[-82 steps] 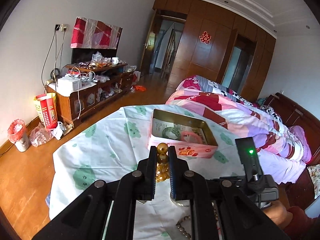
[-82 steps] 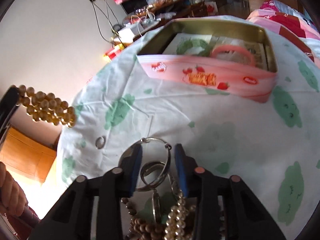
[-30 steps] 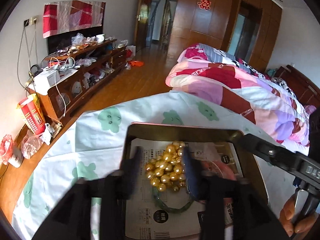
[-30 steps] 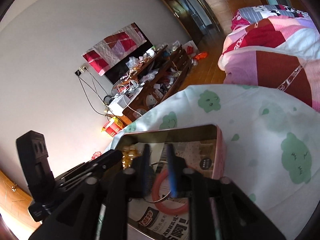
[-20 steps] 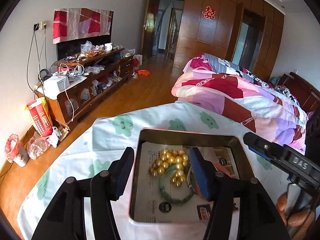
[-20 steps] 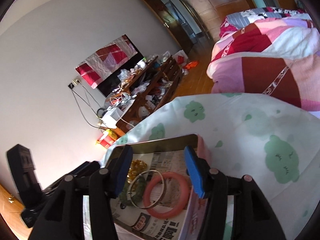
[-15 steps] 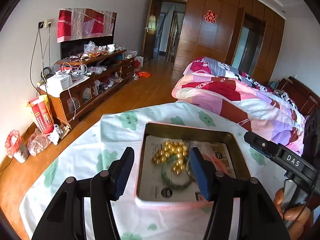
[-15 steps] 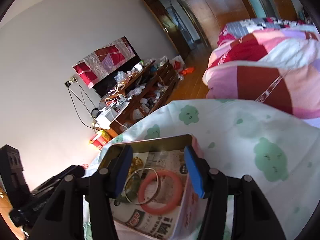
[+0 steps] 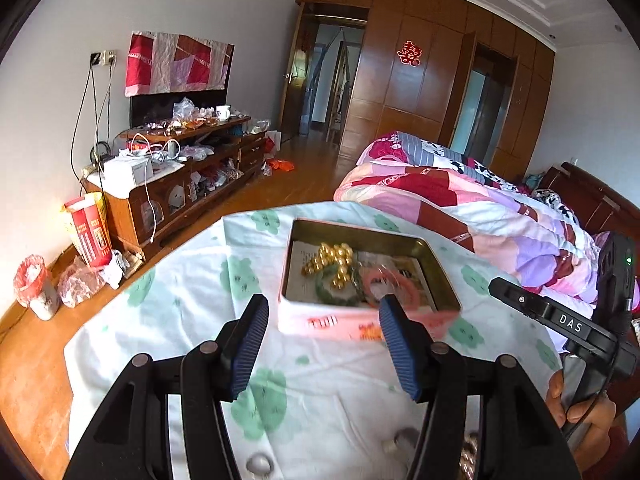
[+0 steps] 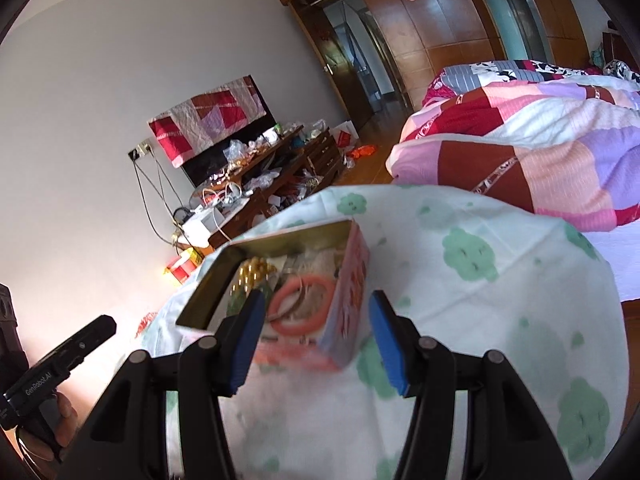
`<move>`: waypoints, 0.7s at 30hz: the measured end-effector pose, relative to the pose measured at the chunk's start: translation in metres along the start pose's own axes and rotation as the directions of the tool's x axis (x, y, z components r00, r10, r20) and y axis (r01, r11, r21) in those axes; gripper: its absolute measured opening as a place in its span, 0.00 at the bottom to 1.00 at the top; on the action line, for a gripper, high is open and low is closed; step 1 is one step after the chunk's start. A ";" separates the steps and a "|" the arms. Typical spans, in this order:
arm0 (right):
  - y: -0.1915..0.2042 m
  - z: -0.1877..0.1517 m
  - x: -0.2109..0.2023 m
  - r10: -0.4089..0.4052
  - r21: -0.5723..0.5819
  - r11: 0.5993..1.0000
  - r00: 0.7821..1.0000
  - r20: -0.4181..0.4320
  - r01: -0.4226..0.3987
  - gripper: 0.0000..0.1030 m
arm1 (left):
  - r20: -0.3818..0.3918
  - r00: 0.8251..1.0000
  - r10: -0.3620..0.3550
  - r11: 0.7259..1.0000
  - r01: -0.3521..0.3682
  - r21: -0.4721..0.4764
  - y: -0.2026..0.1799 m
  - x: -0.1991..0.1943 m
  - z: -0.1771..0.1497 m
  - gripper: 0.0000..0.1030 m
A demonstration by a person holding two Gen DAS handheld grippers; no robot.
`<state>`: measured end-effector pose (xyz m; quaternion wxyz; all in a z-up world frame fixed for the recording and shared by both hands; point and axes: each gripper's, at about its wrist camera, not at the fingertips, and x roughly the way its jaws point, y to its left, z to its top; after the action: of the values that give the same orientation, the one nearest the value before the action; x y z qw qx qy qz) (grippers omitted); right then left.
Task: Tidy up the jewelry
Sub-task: 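Lower both held pieces into the pink tin and open both tools, then grasp the pearl necklace with the right tool while the left tool grasps the brown wooden bead string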
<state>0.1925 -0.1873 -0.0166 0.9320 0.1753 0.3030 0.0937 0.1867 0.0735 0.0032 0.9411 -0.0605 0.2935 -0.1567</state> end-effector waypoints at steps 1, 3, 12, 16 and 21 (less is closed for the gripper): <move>0.000 -0.002 -0.003 0.003 -0.002 1.000 1.000 -0.003 -0.003 0.56 | -0.003 1.000 -0.005 1.000 0.005 -0.008 0.001 -0.003 -0.004 0.57; 0.001 -0.005 -0.010 0.004 -0.012 1.000 1.000 -0.008 -0.004 0.56 | -0.013 1.000 -0.011 1.000 0.011 -0.022 0.002 -0.006 -0.011 0.57; 0.009 -0.020 -0.033 0.031 -0.054 0.998 0.998 -0.059 -0.034 0.56 | -0.055 0.997 -0.048 0.998 0.047 -0.029 0.002 -0.018 -0.041 0.57; 0.012 -0.042 -0.039 0.060 -0.079 0.994 0.989 -0.135 -0.071 0.55 | -0.073 0.996 -0.055 0.998 0.055 0.001 -0.002 -0.026 -0.054 0.57; 0.016 -0.070 -0.047 0.107 -0.067 0.990 0.968 -0.229 -0.125 0.55 | -0.105 0.992 -0.064 0.998 0.064 0.004 -0.003 -0.031 -0.070 0.57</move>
<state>0.1124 -0.1668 -0.0385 0.8910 0.1433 0.3916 0.1796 0.1216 0.0793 -0.0373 0.9191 -0.0583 0.3397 -0.1908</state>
